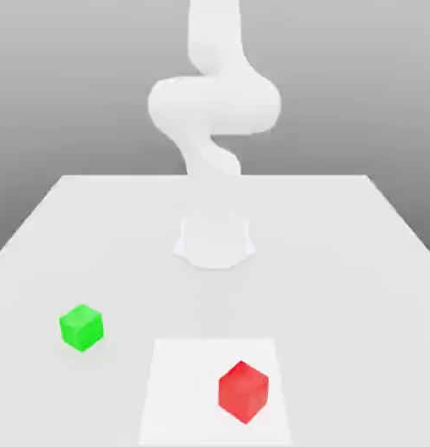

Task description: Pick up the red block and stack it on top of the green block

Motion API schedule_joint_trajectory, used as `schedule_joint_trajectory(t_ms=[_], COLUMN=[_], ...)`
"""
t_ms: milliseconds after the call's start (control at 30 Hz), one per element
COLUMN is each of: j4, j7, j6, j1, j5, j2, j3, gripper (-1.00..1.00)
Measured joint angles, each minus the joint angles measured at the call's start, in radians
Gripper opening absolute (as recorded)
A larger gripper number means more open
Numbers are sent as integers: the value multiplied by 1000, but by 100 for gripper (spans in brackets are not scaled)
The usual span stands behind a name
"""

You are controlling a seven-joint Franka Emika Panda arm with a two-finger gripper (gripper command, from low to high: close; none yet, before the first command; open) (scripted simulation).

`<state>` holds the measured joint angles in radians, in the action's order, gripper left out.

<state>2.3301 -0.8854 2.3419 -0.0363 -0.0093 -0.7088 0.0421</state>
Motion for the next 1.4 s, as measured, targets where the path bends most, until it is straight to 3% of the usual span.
schedule_joint_trajectory(t_ms=[500,767,933,967,1200,1400], j4=[181,269,249,246,246,283], j7=[-542,-768,-849,-857,-857,-774], j6=[251,393,535,552,552,401], j1=[-138,-119,-62,-53,-55,-102], j5=[-95,-81,-167,-178,-177,-65], j2=[552,833,1013,1034,1032,841], j3=[179,189,114,102,104,152], gripper=[0,0,0,-100,-100,-100])
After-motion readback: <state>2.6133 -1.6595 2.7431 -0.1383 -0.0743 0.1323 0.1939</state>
